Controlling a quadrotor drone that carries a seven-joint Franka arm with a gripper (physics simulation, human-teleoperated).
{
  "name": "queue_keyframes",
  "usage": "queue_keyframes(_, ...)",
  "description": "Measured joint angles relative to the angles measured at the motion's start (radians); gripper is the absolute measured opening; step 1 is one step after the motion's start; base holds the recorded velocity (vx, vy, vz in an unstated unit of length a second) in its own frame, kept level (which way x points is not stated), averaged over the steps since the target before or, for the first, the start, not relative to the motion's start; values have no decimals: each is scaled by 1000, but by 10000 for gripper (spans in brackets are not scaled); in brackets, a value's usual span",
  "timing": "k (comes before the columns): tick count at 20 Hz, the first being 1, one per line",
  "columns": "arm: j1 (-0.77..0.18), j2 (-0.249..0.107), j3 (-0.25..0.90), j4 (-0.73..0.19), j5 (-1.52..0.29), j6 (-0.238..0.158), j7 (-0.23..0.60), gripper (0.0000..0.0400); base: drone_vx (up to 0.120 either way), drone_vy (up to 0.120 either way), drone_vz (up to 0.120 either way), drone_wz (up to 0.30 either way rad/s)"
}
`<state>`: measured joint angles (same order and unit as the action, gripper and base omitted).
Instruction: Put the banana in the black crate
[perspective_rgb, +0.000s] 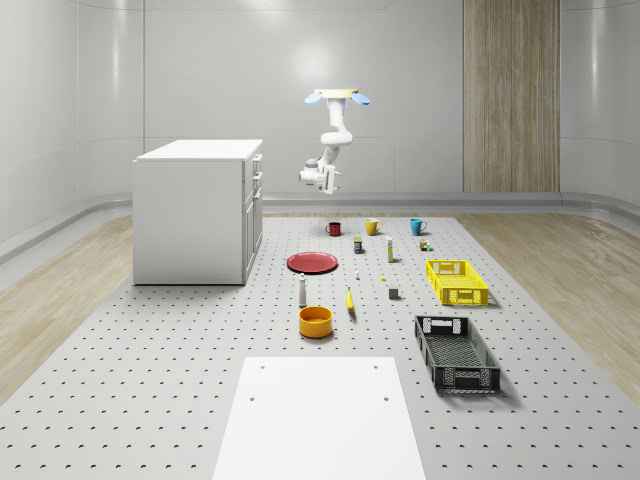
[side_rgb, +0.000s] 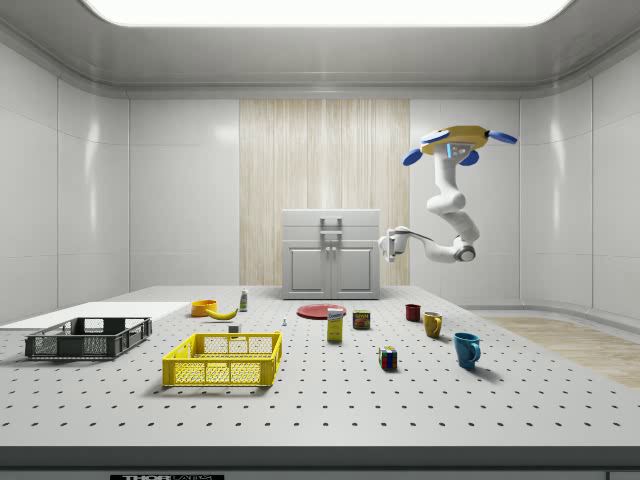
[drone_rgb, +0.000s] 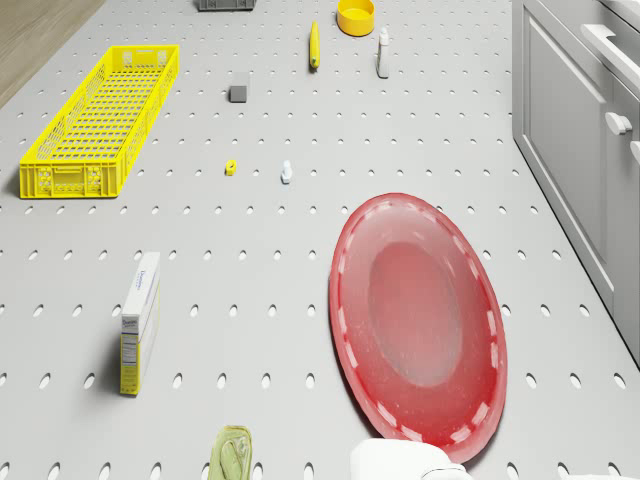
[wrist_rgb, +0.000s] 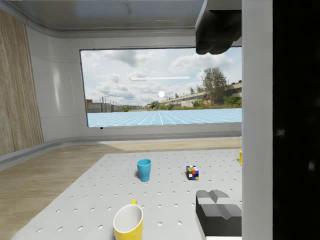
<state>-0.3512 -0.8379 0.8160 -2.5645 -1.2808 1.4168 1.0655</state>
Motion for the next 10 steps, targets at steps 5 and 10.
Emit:
queue_keyframes(5, -263, -68, 223, -231, -439, -98, 218, 400, 120, 0, -120, 0)
queue_keyframes(10, -480, -127, 341, -308, -631, -199, 366, 400, 120, 0, -120, 0)
